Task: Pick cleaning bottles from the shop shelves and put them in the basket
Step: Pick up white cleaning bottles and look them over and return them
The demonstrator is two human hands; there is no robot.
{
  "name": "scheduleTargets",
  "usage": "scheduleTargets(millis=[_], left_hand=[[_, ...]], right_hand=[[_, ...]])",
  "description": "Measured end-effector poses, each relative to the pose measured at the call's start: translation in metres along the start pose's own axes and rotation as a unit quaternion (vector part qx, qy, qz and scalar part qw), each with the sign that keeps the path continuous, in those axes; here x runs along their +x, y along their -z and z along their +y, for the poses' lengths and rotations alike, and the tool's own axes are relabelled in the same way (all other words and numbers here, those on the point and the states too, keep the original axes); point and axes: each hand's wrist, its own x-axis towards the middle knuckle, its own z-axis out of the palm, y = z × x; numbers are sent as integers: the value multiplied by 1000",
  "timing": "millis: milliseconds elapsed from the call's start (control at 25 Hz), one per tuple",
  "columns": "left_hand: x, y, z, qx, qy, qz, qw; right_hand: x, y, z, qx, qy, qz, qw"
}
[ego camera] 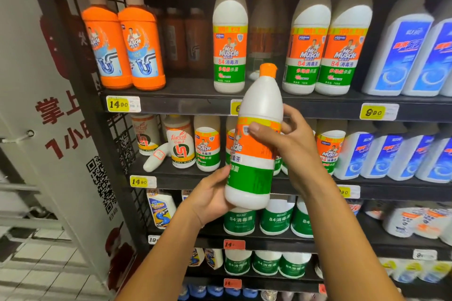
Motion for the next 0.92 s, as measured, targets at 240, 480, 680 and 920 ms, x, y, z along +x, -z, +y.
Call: scheduleTargets(millis=[240, 480, 680, 920], left_hand=[[-19, -9, -5, 227, -40, 43, 972], [-18, -2, -9, 360, -99, 106, 922], [-4, 11, 4, 430, -101, 115, 890], [15, 11, 22, 481, -150, 118, 856]], right_hand=[[12, 20, 7, 42, -53, -174, 982], [16, 21, 5, -50, -17, -172, 984], [9, 19, 4, -99, 75, -190, 974], [2, 15, 3, -154, 147, -215, 953]])
